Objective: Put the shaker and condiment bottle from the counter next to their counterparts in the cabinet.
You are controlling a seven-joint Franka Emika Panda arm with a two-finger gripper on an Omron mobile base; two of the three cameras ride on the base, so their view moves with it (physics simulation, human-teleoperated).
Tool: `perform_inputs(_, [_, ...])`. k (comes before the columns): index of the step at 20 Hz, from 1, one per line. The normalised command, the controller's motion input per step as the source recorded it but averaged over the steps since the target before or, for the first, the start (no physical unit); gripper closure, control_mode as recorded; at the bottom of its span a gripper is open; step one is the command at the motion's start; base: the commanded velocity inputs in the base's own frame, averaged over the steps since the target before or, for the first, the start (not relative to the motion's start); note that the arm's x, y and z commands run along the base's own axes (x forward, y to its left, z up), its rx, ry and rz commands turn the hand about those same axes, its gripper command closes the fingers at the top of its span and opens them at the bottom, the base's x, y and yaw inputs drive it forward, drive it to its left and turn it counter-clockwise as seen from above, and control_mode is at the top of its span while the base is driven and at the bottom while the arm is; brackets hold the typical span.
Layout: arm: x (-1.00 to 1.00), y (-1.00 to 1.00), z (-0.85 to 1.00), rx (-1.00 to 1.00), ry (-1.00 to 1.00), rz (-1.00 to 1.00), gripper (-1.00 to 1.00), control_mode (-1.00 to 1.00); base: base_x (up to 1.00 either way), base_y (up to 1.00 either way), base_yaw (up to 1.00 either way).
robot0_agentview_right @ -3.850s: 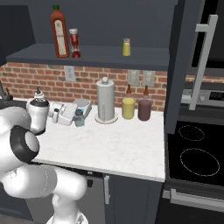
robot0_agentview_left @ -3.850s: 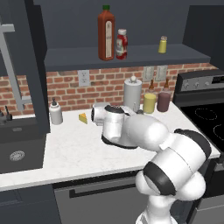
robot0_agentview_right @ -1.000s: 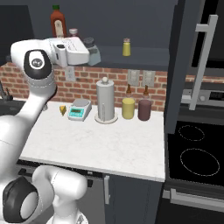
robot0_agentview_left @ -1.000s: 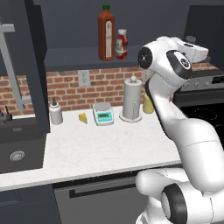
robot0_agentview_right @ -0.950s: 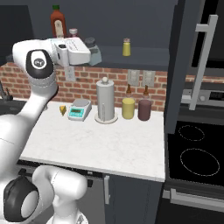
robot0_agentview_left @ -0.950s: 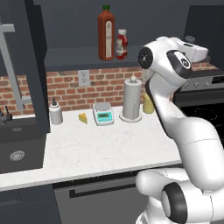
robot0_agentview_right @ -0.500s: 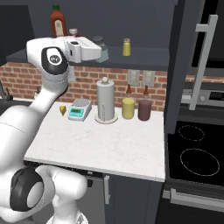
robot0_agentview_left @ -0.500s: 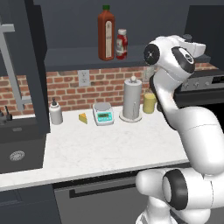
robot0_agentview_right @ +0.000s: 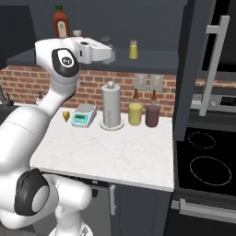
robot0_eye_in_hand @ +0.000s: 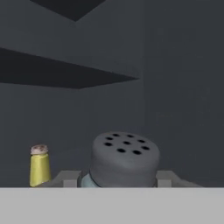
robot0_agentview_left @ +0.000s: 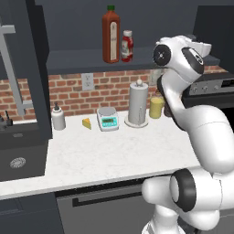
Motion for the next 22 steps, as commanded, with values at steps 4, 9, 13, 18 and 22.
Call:
perform_inputs(4, [0.41, 0.03, -0.23, 0.00, 0.05, 0.05, 1.00, -1.00, 0.00, 0.00, 0.00])
perform_inputs(9, [0.38, 0.13, -0.45, -0.03, 0.13, 0.03, 1.00, -1.00, 0.00, 0.00, 0.00])
perform_inputs(13, [0.00, 0.16, -0.19, -0.04, 0.06, 0.01, 1.00, -1.00, 0.00, 0.00, 0.00])
perform_inputs(18, [0.11, 0.00, 0.00, 0.00, -0.02, 0.00, 1.00, -1.00, 0.00, 0.00, 0.00])
perform_inputs(22, [0.29, 0.00, 0.00, 0.00, -0.01, 0.00, 1.00, -1.00, 0.00, 0.00, 0.00])
